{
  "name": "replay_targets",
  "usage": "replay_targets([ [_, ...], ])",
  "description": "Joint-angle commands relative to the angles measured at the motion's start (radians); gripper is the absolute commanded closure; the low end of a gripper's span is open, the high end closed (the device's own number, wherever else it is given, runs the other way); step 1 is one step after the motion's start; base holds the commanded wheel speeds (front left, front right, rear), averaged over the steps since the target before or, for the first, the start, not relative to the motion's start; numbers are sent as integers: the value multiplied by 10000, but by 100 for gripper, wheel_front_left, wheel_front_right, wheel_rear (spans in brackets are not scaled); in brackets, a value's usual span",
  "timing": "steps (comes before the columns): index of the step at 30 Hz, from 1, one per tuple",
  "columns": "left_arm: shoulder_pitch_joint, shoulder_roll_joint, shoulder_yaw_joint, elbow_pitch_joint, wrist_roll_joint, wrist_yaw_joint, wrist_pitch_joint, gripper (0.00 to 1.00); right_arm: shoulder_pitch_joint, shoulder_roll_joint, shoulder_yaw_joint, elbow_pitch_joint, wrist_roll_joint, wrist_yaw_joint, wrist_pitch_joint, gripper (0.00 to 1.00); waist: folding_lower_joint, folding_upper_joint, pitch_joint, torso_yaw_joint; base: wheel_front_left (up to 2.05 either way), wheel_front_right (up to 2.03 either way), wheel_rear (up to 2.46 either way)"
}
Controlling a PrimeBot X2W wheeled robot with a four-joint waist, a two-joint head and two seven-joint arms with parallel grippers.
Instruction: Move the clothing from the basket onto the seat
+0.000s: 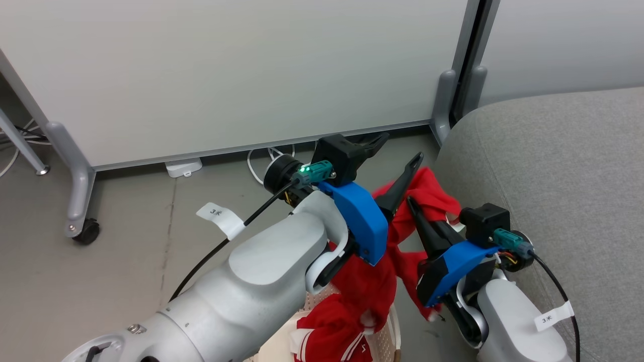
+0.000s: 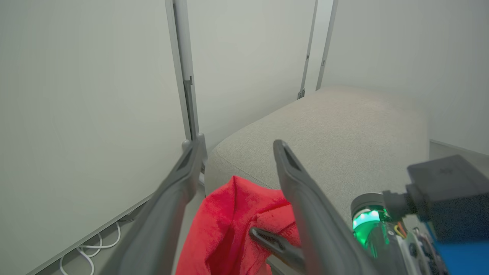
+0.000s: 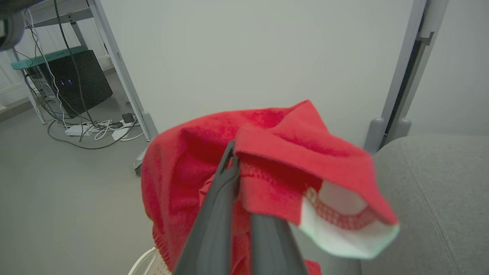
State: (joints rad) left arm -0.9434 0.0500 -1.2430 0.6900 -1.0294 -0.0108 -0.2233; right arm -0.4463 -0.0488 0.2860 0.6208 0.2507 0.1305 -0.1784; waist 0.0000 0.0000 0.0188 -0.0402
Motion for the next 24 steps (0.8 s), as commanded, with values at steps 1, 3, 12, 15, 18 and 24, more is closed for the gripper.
replay_targets([
  [1,111,10,-24,69,-23,-54,-49,0,-154,-29,-31,7,84,5,-55,100,0,0,8,3,0,0,0],
  [3,186,8,-3,189,-75,-50,-90,0,-163,-29,-63,11,66,5,-78,100,0,0,23,10,0,0,0],
  [12,839,369,452,285,65,-80,-383,0,-172,-29,-231,-47,-54,5,-134,100,0,0,88,64,0,0,0],
  [15,1199,702,964,-121,359,61,-428,0,-203,-29,-245,-210,-97,5,-147,100,0,0,112,60,0,0,0],
  [18,1943,1151,1769,-974,1011,219,-424,0,-222,-30,-300,-408,-162,5,-99,100,0,0,163,37,0,0,0],
  [24,3895,1952,3718,-2871,2539,340,-429,0,-147,-29,-347,-863,-272,5,83,100,0,0,251,-153,0,0,0],
])
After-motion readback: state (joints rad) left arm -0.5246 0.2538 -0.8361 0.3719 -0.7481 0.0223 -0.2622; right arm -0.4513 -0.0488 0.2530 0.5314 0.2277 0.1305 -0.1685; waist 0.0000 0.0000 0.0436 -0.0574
